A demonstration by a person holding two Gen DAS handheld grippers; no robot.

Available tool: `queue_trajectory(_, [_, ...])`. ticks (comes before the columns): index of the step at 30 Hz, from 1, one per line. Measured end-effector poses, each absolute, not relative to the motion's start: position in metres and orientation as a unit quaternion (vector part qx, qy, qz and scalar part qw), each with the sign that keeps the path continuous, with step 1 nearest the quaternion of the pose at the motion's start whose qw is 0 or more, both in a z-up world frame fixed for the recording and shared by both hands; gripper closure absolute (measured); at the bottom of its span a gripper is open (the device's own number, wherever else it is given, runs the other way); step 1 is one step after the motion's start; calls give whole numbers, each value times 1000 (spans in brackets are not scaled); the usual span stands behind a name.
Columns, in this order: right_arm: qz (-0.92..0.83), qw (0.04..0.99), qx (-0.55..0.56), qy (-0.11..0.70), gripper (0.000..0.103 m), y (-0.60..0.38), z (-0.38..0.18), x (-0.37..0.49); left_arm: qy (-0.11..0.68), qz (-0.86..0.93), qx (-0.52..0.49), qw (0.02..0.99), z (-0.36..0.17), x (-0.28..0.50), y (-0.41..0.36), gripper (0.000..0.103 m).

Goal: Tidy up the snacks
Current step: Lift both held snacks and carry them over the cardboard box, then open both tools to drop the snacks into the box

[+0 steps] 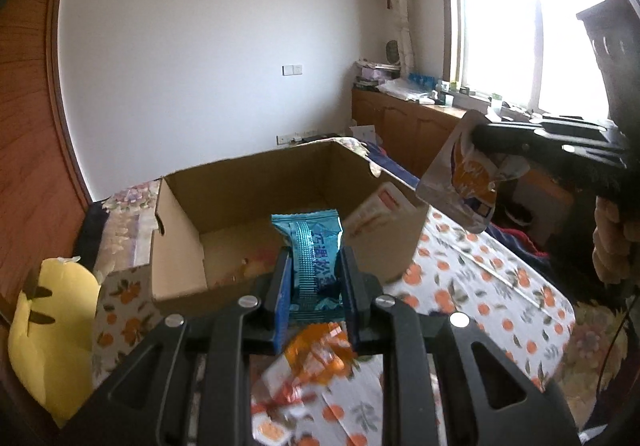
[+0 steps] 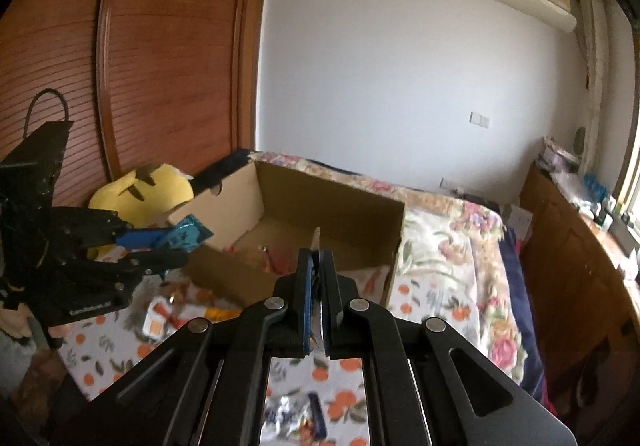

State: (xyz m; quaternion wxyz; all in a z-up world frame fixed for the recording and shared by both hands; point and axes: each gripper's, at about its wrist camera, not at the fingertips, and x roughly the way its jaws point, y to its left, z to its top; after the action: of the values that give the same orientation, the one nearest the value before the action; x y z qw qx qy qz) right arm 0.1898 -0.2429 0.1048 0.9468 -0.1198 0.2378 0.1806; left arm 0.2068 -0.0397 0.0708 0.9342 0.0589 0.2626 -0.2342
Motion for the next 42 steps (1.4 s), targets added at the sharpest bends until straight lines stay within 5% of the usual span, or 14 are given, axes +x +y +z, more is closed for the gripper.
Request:
queue_trajectory(32, [180,931,-113,298,102,-206,31,325,308,-204,49,928,25,325,-24,82])
queue_trajectory(42, [176,924,-108,321,102,-203,13,333,322,-193,43,926,14,325,-24,65])
